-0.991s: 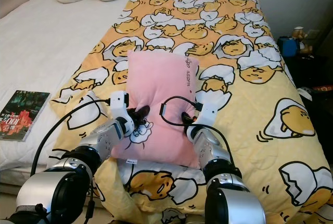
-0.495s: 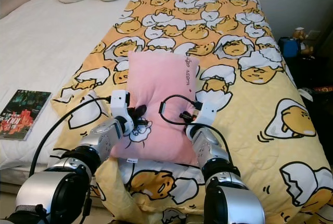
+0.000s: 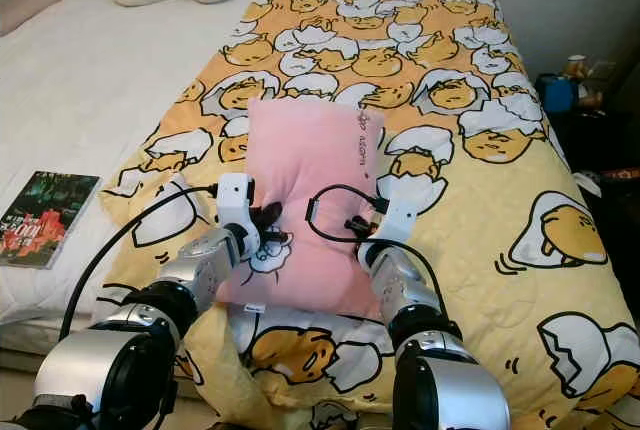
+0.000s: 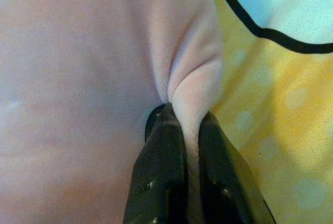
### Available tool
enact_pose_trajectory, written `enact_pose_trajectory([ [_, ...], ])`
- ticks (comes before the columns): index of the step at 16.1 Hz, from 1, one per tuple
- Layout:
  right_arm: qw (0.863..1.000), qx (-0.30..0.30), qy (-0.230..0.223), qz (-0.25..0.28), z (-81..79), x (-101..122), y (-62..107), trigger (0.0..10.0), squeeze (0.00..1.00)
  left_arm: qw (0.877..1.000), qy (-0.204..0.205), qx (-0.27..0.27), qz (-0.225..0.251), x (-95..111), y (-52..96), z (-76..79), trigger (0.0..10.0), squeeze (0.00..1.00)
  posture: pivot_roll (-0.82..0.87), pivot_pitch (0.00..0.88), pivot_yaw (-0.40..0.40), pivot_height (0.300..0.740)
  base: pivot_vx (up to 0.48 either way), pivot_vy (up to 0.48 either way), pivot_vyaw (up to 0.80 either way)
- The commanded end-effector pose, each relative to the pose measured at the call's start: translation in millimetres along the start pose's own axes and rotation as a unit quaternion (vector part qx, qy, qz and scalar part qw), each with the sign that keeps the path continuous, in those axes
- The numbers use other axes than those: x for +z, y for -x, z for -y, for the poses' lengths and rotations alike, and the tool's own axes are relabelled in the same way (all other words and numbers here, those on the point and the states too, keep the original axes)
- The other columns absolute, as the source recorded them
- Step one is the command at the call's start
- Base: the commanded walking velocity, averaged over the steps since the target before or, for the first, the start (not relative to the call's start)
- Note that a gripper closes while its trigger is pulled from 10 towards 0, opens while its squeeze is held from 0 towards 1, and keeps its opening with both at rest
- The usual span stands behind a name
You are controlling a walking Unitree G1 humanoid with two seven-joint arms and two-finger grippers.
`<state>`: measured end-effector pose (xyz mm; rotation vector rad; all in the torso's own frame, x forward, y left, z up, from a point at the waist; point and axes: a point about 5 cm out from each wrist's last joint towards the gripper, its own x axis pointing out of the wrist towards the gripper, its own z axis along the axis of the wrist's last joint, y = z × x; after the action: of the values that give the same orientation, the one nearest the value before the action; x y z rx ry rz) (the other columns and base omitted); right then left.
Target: Clean up the room
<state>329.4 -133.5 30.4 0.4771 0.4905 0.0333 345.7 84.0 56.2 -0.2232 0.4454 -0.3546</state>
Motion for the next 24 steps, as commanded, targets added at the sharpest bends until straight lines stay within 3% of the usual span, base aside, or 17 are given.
enact_pose_trajectory([
  [1,1.000,0.002,0.004,-0.015,-3.2,-8,-0.2,0.0,0.00,0.999,-0.006,0.019,-0.028,-12,3.2,-7.2,0.0,0.00,-0.17,0.000,0.071,0.740,0.000,0.000,0.00],
  [3,1.000,0.006,-0.001,0.010,-9.1,4,-2.4,0.0,0.00,0.999,-0.037,0.022,0.006,8,1.6,-10.6,0.0,0.00,-0.17,0.000,0.069,0.740,0.000,0.000,0.00],
  [5,0.996,0.039,-0.004,0.084,-33.9,40,-4.1,0.0,0.00,0.994,-0.063,-0.007,0.085,55,-1.8,-3.1,0.0,0.00,-0.17,0.000,0.068,0.740,0.000,0.000,0.00],
  [6,0.992,0.051,-0.004,0.116,-41.5,54,-2.6,0.0,0.00,0.991,-0.076,-0.014,0.107,68,-1.7,-0.1,0.0,0.00,-0.17,0.000,0.068,0.740,0.000,0.000,0.00],
  [8,0.973,0.084,0.034,0.213,-61.2,94,8.9,0.0,0.00,0.976,-0.112,-0.023,0.183,111,2.6,8.2,0.0,0.00,-0.17,0.000,0.073,0.740,0.000,0.000,0.00],
  [9,0.966,0.089,0.051,0.239,-65.3,104,13.3,0.0,0.00,0.972,-0.117,-0.024,0.204,123,4.9,10.3,0.0,0.00,-0.18,0.000,0.073,0.740,0.000,0.000,0.00],
  [10,0.947,0.083,0.088,0.297,-69.6,121,24.1,0.0,0.00,0.958,-0.136,-0.021,0.250,148,12.0,12.2,0.0,0.00,-0.18,0.000,0.073,0.740,0.000,0.000,0.00],
  [11,0.940,0.077,0.102,0.318,-70.4,126,28.6,0.0,0.00,0.953,-0.145,-0.019,0.265,156,15.0,12.3,0.0,0.00,-0.18,0.000,0.075,0.740,0.000,0.000,0.00],
  [12,0.922,0.060,0.117,0.363,-69.6,137,41.1,3.8,0.00,0.941,-0.169,-0.007,0.293,171,21.6,12.0,10.0,0.00,-0.18,0.000,0.075,0.740,0.000,0.000,0.00],
  [13,0.912,0.047,0.123,0.388,-67.2,138,51.0,10.0,0.00,0.932,-0.187,0.001,0.312,177,26.8,11.5,10.0,0.00,-0.18,0.000,0.079,0.740,0.000,0.000,0.00],
  [15,0.912,0.028,0.135,0.386,-60.5,121,58.5,10.0,0.00,0.920,-0.220,0.000,0.323,177,30.6,14.7,10.0,0.00,-0.18,0.000,0.081,0.740,0.000,0.000,0.00],
  [17,0.919,0.028,0.153,0.363,-58.1,96,57.8,10.0,0.00,0.924,-0.203,-0.011,0.324,174,30.5,15.7,10.0,0.00,-0.19,0.000,0.085,0.740,0.000,0.240,0.00],
  [20,0.919,0.032,0.174,0.353,-55.8,94,56.6,10.0,0.00,0.923,-0.207,0.001,0.324,171,30.0,14.8,10.0,0.00,-0.19,0.000,0.086,0.740,0.000,0.480,0.00],
  [24,0.915,0.030,0.192,0.355,-49.7,101,54.3,10.0,0.00,0.936,-0.175,0.004,0.305,157,25.6,10.7,10.0,0.00,-0.19,0.000,0.082,0.740,0.000,0.480,0.00],
])
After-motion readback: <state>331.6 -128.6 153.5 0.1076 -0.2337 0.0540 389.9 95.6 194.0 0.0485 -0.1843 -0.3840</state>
